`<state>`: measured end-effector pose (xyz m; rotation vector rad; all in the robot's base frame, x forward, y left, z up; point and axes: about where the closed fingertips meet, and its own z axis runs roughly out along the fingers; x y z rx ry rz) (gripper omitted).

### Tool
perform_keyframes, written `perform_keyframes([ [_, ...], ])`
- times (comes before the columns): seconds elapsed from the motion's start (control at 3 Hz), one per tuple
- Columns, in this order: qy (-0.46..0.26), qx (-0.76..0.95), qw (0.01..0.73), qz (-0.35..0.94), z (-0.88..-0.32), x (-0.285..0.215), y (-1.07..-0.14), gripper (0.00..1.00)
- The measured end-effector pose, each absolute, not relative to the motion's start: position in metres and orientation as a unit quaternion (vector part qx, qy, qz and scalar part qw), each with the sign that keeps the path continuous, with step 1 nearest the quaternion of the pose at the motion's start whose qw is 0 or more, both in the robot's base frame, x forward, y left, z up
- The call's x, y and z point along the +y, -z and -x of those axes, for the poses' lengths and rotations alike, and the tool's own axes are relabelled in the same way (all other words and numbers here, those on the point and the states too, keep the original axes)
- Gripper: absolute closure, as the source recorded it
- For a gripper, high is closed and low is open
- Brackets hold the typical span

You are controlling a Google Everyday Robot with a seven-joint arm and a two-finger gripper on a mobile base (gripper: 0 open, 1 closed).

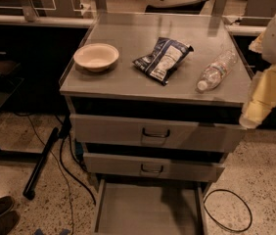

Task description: Place water bottle into bottom drawer

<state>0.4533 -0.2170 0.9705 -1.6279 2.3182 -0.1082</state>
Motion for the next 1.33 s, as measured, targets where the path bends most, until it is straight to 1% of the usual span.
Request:
perform_keyframes([
  [0.33,0.061,0.867,0.13,0.477,-0.499,-0.229,-0.948,0.0],
  [0.67,0.056,0.882,0.136,0.448,-0.497,-0.227,-0.949,0.0],
  [1.0,0.056,0.901,0.145,0.405,-0.523,-0.232,-0.941,0.0],
  [1.33,0.055,0.938,0.145,0.31,-0.553,-0.254,-0.939,0.0],
])
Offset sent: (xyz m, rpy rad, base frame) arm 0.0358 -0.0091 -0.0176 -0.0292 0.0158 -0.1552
